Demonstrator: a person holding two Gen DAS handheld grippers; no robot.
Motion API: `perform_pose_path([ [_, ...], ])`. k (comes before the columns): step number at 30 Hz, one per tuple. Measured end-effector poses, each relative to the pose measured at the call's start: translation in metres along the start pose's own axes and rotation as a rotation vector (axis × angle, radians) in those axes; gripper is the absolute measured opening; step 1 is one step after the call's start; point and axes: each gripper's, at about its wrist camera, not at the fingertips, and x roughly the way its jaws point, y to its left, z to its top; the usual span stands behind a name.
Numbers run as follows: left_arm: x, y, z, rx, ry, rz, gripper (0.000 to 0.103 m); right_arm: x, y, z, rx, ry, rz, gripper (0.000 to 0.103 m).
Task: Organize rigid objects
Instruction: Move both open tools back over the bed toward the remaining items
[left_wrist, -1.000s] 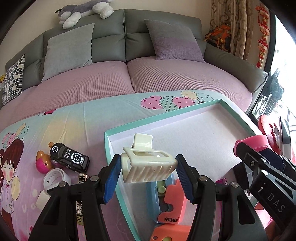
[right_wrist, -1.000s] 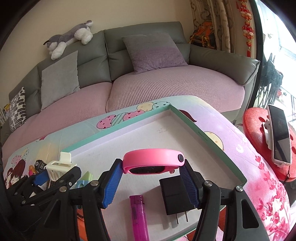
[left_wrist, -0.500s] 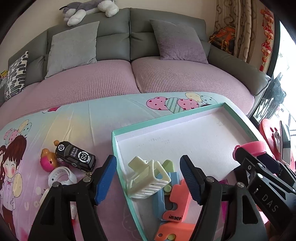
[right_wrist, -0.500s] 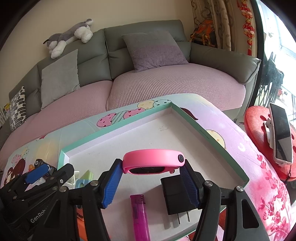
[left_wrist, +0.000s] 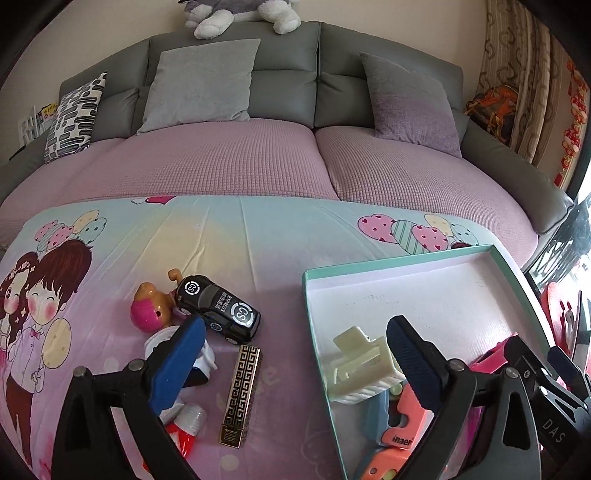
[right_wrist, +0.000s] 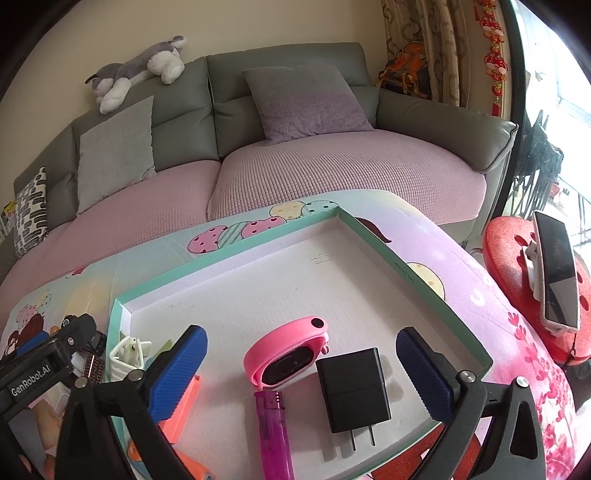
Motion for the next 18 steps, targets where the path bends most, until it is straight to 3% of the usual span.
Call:
perform_pose_path([
  [5, 0.005, 0.016, -0.001, -0.046, 0.011, 0.058, 0.099, 0.002, -0.003, -0.001, 0.013, 0.009, -0.011, 0.103],
  [18, -0.003, 0.045, 0.002, -0.127, 0.001, 0.081, 0.099, -0.002, 0.001, 0.002, 0.009, 0.005, -0.004, 0.103],
])
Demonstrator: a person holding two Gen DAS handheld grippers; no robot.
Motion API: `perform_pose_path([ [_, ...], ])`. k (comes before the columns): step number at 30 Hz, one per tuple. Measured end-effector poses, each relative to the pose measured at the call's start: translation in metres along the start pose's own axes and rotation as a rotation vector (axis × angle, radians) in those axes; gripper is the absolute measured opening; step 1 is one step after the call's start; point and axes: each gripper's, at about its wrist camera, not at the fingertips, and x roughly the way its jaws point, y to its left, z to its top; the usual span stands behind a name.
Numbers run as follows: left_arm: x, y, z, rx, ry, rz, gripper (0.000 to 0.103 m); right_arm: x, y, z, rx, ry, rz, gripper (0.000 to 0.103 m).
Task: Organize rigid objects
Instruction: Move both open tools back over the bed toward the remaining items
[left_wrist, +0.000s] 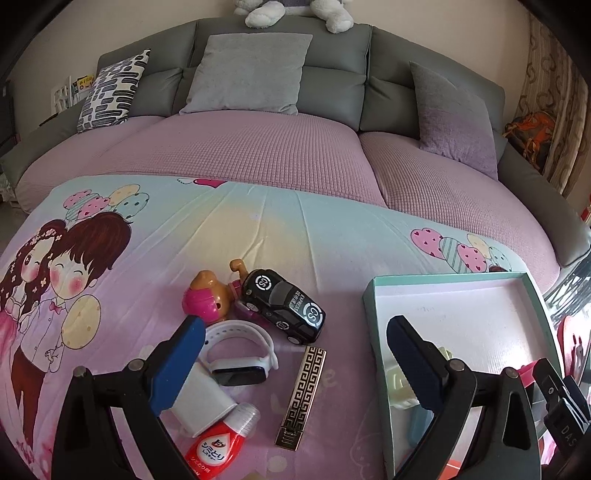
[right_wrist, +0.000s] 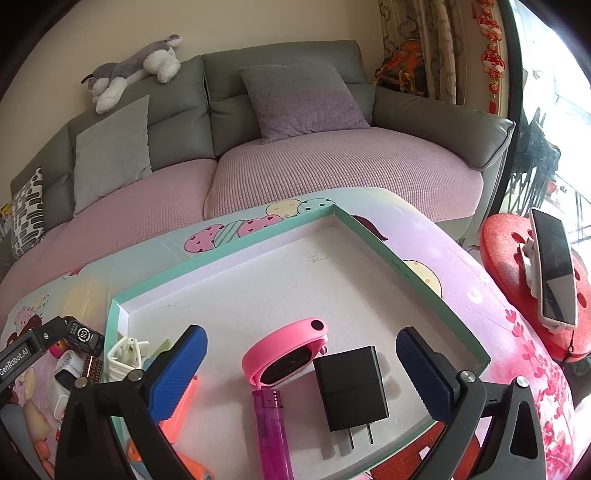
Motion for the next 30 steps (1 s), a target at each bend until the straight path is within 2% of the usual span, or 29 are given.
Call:
perform_pose_path([
  [4, -0.017, 0.022, 0.008, -0.038, -0.037, 0.033, 0.099, -0.010, 0.010, 0.004, -0.004, -0.024, 0.063, 0.103],
  [9, -0.034, 0.052, 0.013, -0.078, -0.058, 0.116, 0.099, -0.019, 0.040, 0.004, -0.045, -0.035, 0.159, 0.103],
  [15, -0.052, 0.088, 0.014, -0.154, -0.075, 0.154, 0.099, -0.021, 0.083, -0.006, -0.092, 0.004, 0.304, 0.103],
  [19, -0.053, 0.107, 0.009, -0.178, -0.047, 0.185, 0.099, -0.023, 0.113, -0.015, -0.160, 0.021, 0.347, 0.103],
  [30, -0.036, 0.141, -0.016, -0.219, 0.090, 0.230, 0.099, -0.015, 0.183, -0.050, -0.267, 0.112, 0.468, 0.103],
])
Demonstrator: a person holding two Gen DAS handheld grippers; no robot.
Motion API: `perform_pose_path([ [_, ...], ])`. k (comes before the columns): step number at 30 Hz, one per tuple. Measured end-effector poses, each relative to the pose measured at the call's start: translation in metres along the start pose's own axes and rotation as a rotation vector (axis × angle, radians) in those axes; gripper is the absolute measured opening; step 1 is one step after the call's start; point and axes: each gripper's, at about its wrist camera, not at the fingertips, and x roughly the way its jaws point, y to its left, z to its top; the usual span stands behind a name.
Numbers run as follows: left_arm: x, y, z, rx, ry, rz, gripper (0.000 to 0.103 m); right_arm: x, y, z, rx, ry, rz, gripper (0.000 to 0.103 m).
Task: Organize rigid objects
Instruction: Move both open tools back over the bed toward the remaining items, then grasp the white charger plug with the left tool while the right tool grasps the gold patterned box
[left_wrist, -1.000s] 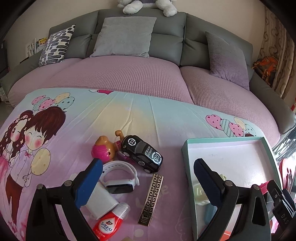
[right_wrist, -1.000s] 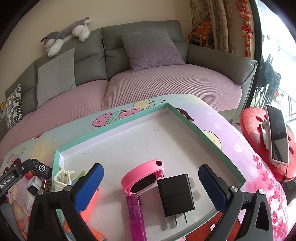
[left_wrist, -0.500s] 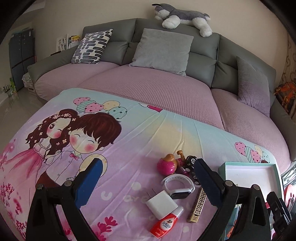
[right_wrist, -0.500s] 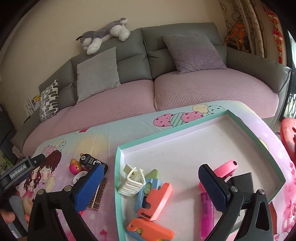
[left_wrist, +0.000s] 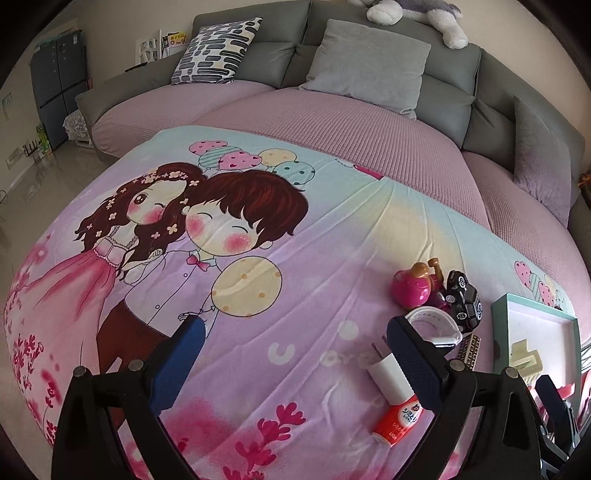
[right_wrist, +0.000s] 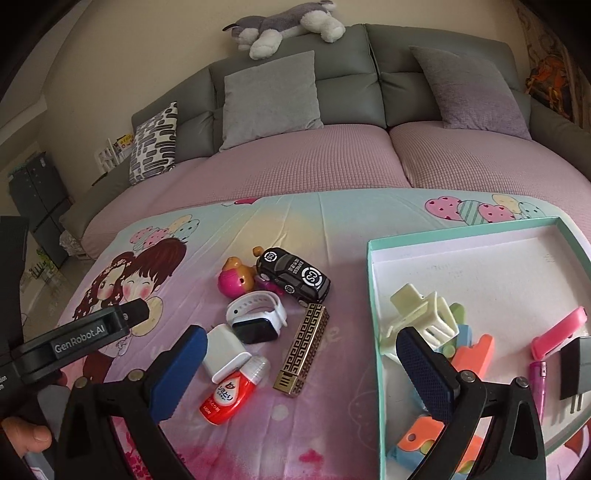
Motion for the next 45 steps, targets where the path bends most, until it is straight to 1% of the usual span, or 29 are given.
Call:
perform_pose_path([
  [2, 0.007, 0.005, -0.003, -0.003, 0.023, 0.011, 0.099, 0.007, 0.008, -0.003, -0.012, 0.014, 0.013, 0.101],
  [6, 0.016, 0.011, -0.006, -0.008, 0.045, 0.008, 0.099, 0.016, 0.015, -0.008, -0.034, 0.040, -0.002, 0.086],
  [7, 0.018, 0.012, -0.006, -0.009, 0.050, 0.004, 0.099, 0.018, 0.016, -0.009, -0.033, 0.045, -0.005, 0.084],
  [12, 0.032, 0.014, -0.010, -0.008, 0.079, -0.010, 0.099, 0.030, 0.013, -0.010, -0.028, 0.077, -0.022, 0.065],
  [13, 0.034, 0.014, -0.011, -0.005, 0.081, -0.015, 0.099, 0.032, 0.013, -0.011, -0.027, 0.086, -0.030, 0.063],
  [15, 0.038, 0.012, -0.013, 0.003, 0.085, -0.026, 0.099, 0.038, 0.011, -0.013, -0.024, 0.107, -0.044, 0.053],
  [19, 0.042, 0.006, -0.015, 0.029, 0.105, -0.051, 0.099, 0.045, 0.008, -0.016, -0.020, 0.132, -0.058, 0.051],
  [21, 0.042, 0.002, -0.015, 0.042, 0.105, -0.073, 0.099, 0.048, 0.008, -0.017, -0.018, 0.144, -0.062, 0.046],
  [23, 0.043, -0.002, -0.016, 0.052, 0.110, -0.090, 0.099, 0.051, 0.007, -0.019, -0.015, 0.155, -0.072, 0.045],
  [24, 0.044, -0.004, -0.016, 0.055, 0.115, -0.098, 0.099, 0.052, 0.006, -0.019, -0.016, 0.156, -0.079, 0.042],
  [29, 0.045, -0.015, -0.018, 0.070, 0.131, -0.143, 0.099, 0.053, 0.006, -0.020, -0.030, 0.159, -0.096, 0.038],
  [31, 0.044, -0.021, -0.018, 0.079, 0.134, -0.165, 0.099, 0.052, 0.005, -0.020, -0.031, 0.160, -0.093, 0.036],
  [35, 0.044, -0.034, -0.021, 0.111, 0.146, -0.202, 0.099, 0.051, 0.001, -0.019, -0.020, 0.161, -0.086, 0.029],
  [39, 0.049, -0.044, -0.025, 0.132, 0.166, -0.213, 0.099, 0.050, 0.000, -0.019, -0.014, 0.161, -0.081, 0.028],
  [42, 0.051, -0.049, -0.027, 0.136, 0.174, -0.235, 0.099, 0.050, 0.000, -0.019, -0.018, 0.162, -0.081, 0.028],
  [45, 0.052, -0.053, -0.029, 0.147, 0.172, -0.233, 0.099, 0.050, 0.000, -0.019, -0.022, 0.164, -0.082, 0.028],
])
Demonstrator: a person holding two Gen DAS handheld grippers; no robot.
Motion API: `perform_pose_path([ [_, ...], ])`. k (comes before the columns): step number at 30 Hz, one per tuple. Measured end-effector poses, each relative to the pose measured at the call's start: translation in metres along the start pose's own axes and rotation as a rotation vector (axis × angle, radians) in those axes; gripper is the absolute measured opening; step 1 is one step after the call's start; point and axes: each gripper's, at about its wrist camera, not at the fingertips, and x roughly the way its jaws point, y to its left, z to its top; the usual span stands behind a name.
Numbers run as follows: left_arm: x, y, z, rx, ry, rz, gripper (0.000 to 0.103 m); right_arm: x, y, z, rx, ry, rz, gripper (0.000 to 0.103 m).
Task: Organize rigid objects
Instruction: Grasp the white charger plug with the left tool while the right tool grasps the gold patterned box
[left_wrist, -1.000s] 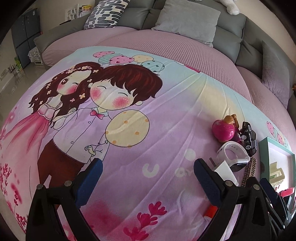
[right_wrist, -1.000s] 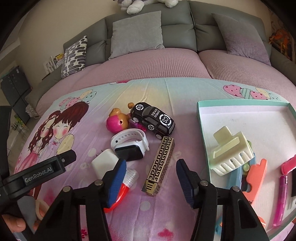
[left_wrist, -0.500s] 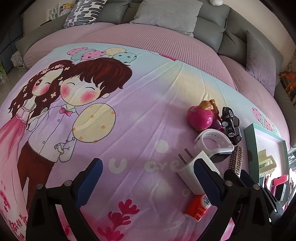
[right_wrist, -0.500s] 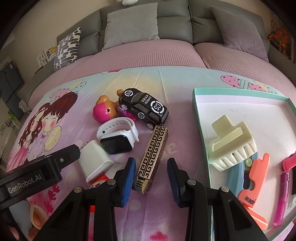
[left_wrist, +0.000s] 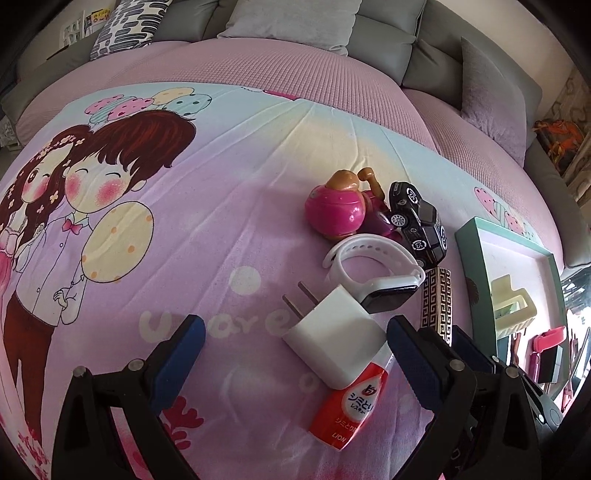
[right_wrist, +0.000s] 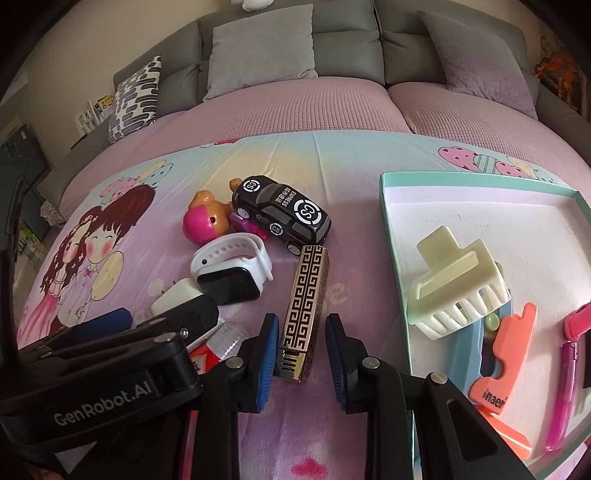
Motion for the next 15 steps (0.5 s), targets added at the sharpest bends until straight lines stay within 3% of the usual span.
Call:
perform_pose_path([
  [15, 0.0033, 0.0003, -0.0011, -0.001, -0.001, -0.006, 0.096, 0.0013, 0.0017, 0.0000, -0.012, 0.000, -0.009, 0.028],
])
